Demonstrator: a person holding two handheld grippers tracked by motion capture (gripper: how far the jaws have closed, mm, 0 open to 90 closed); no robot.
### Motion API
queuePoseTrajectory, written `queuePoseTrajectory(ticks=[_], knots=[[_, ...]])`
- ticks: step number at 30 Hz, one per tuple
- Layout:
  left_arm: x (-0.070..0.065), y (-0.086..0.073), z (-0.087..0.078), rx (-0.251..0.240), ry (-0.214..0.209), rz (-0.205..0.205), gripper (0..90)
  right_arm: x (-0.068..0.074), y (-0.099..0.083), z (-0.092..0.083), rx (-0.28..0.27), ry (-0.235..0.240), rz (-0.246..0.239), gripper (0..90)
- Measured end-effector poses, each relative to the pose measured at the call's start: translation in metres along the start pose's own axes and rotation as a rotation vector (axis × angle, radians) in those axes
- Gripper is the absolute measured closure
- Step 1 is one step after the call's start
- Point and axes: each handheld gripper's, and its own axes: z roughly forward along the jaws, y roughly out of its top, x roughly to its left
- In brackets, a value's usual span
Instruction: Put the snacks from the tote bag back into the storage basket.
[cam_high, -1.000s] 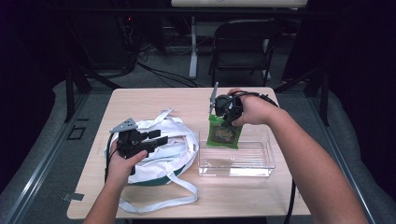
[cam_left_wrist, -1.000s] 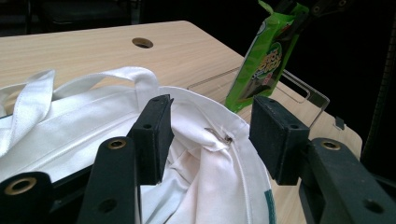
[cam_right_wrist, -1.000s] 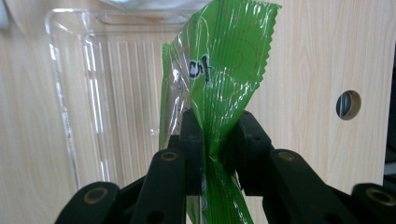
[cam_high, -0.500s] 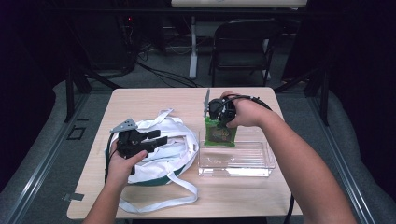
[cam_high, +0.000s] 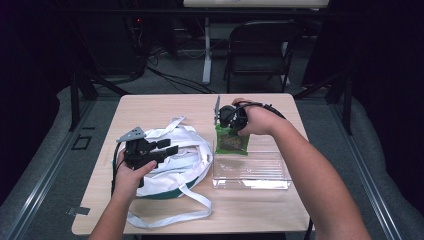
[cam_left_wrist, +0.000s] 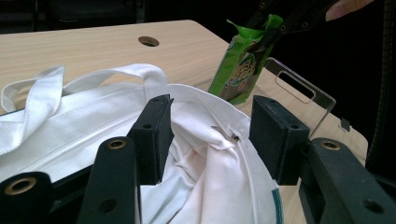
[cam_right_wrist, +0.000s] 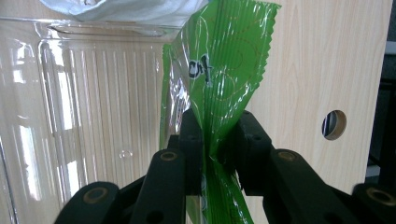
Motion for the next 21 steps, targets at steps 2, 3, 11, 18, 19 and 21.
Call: queuePoseTrajectory(ticks=[2, 3, 11, 18, 19, 21], knots=[[0.000, 0.000, 0.000, -0.001, 0.000, -0.001, 48.8, -0.001, 0.001, 0.001, 0.003, 0.001, -0.003, 75.0], [0.000, 0.000, 0.000, 0.001, 0.001, -0.001, 48.8, -0.001, 0.001, 0.003, 0.003, -0.001, -0.003, 75.0], [0.001, 0.000, -0.001, -0.002, 0.003, -0.007, 48.8, -0.004, 0.004, 0.010, 0.001, -0.012, -0.006, 74.8], [0.003, 0.000, -0.001, 0.000, 0.007, -0.013, 48.8, -0.003, 0.004, 0.017, 0.005, -0.012, -0.011, 74.6], [0.002, -0.001, -0.001, -0.001, 0.008, -0.012, 48.8, -0.003, 0.005, 0.018, 0.007, -0.014, -0.016, 74.7], [0.002, -0.001, -0.001, -0.001, 0.007, -0.011, 49.0, -0.003, 0.006, 0.019, 0.010, -0.018, -0.022, 74.6]])
